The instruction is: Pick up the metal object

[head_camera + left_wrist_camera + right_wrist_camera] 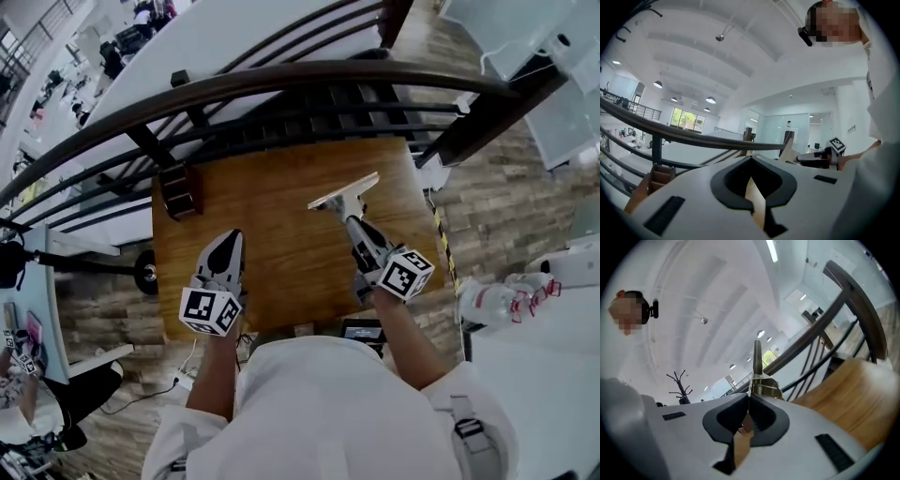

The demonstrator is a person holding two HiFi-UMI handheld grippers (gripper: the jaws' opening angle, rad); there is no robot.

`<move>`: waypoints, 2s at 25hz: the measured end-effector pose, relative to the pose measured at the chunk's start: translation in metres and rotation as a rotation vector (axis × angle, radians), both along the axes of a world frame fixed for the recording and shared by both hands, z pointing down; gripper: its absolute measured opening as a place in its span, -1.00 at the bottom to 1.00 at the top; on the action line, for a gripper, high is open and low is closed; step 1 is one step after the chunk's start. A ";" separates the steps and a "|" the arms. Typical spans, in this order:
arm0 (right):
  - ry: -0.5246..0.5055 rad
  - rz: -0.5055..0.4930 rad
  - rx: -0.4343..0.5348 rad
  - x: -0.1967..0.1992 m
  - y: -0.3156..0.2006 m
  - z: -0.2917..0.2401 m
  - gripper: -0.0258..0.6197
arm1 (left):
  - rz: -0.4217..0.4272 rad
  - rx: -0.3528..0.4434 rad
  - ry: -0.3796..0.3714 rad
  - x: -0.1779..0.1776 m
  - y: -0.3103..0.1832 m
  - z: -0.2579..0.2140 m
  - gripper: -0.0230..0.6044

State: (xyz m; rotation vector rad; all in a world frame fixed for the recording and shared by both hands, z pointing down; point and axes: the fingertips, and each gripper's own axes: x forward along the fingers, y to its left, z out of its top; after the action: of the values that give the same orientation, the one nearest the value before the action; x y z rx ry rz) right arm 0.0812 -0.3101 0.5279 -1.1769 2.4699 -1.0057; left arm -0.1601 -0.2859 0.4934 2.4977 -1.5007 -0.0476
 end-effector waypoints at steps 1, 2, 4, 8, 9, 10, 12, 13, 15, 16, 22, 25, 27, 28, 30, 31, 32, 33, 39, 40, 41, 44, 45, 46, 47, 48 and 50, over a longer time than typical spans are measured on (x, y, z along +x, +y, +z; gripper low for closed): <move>0.029 0.002 0.051 0.002 -0.001 -0.013 -0.83 | -0.011 0.015 -0.007 -0.001 -0.001 -0.010 -0.89; 0.055 0.006 0.101 0.004 -0.002 -0.027 -0.83 | -0.019 0.030 -0.016 -0.002 -0.002 -0.019 -0.89; 0.092 0.028 0.196 0.006 -0.004 -0.056 -0.83 | -0.033 0.060 -0.030 -0.004 -0.004 -0.037 -0.89; 0.188 0.100 0.366 0.021 -0.006 -0.104 -0.83 | -0.083 0.098 -0.054 -0.009 -0.009 -0.066 -0.89; 0.220 0.116 0.403 0.026 -0.007 -0.114 -0.83 | -0.098 0.104 -0.060 -0.010 -0.011 -0.072 -0.89; 0.254 0.132 0.435 0.030 -0.008 -0.122 -0.83 | -0.112 0.110 -0.066 -0.011 -0.013 -0.078 -0.89; 0.317 0.162 0.485 0.038 -0.011 -0.136 -0.83 | -0.137 0.119 -0.076 -0.013 -0.017 -0.088 -0.89; 0.344 0.177 0.501 0.042 -0.012 -0.142 -0.83 | -0.147 0.122 -0.080 -0.014 -0.019 -0.093 -0.89; 0.400 0.202 0.522 0.047 -0.016 -0.152 -0.83 | -0.164 0.127 -0.085 -0.017 -0.021 -0.102 -0.89; 0.423 0.214 0.527 0.050 -0.018 -0.155 -0.83 | -0.168 0.128 -0.083 -0.017 -0.022 -0.105 -0.89; 0.516 0.259 0.544 0.061 -0.025 -0.156 -0.83 | -0.132 0.132 -0.070 -0.009 -0.029 -0.110 -0.89; 0.569 0.264 0.536 0.063 -0.028 -0.150 -0.83 | -0.114 0.124 -0.068 -0.006 -0.033 -0.107 -0.89; 0.597 0.261 0.533 0.062 -0.030 -0.145 -0.83 | -0.102 0.123 -0.066 -0.004 -0.035 -0.104 -0.89; 0.607 0.260 0.532 0.061 -0.030 -0.143 -0.83 | -0.095 0.120 -0.065 -0.003 -0.035 -0.102 -0.89; 0.620 0.256 0.527 0.059 -0.028 -0.138 -0.83 | -0.076 0.110 -0.067 0.000 -0.035 -0.097 -0.89; 0.622 0.255 0.523 0.059 -0.027 -0.136 -0.83 | -0.065 0.106 -0.068 0.002 -0.036 -0.094 -0.89; 0.622 0.255 0.519 0.060 -0.027 -0.134 -0.83 | -0.055 0.104 -0.069 0.004 -0.037 -0.093 -0.89; 0.620 0.257 0.515 0.061 -0.028 -0.132 -0.83 | -0.045 0.103 -0.068 0.006 -0.038 -0.092 -0.89; 0.612 0.271 0.501 0.070 -0.032 -0.128 -0.83 | -0.013 0.119 -0.075 0.014 -0.046 -0.097 -0.89; 0.611 0.271 0.497 0.072 -0.031 -0.127 -0.83 | -0.009 0.116 -0.075 0.016 -0.045 -0.096 -0.89; 0.611 0.271 0.493 0.073 -0.029 -0.127 -0.83 | -0.005 0.112 -0.074 0.017 -0.044 -0.095 -0.89; 0.610 0.271 0.489 0.076 -0.025 -0.126 -0.83 | 0.010 0.102 -0.065 0.021 -0.039 -0.090 -0.89; 0.608 0.270 0.491 0.076 -0.024 -0.126 -0.83 | 0.016 0.101 -0.061 0.022 -0.038 -0.089 -0.89; 0.606 0.269 0.492 0.076 -0.024 -0.126 -0.83 | 0.023 0.101 -0.059 0.023 -0.038 -0.089 -0.89; 0.604 0.267 0.491 0.077 -0.023 -0.126 -0.83 | 0.028 0.101 -0.058 0.024 -0.037 -0.088 -0.89; 0.601 0.267 0.487 0.077 -0.023 -0.125 -0.83 | 0.032 0.101 -0.056 0.026 -0.036 -0.087 -0.89; 0.600 0.264 0.480 0.077 -0.021 -0.124 -0.83 | 0.037 0.099 -0.051 0.027 -0.036 -0.087 -0.89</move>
State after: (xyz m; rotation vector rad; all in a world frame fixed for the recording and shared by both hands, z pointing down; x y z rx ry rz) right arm 0.1587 -0.3316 0.4038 -1.7330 2.6295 0.0416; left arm -0.1333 -0.3215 0.4068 2.6227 -1.5056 -0.0542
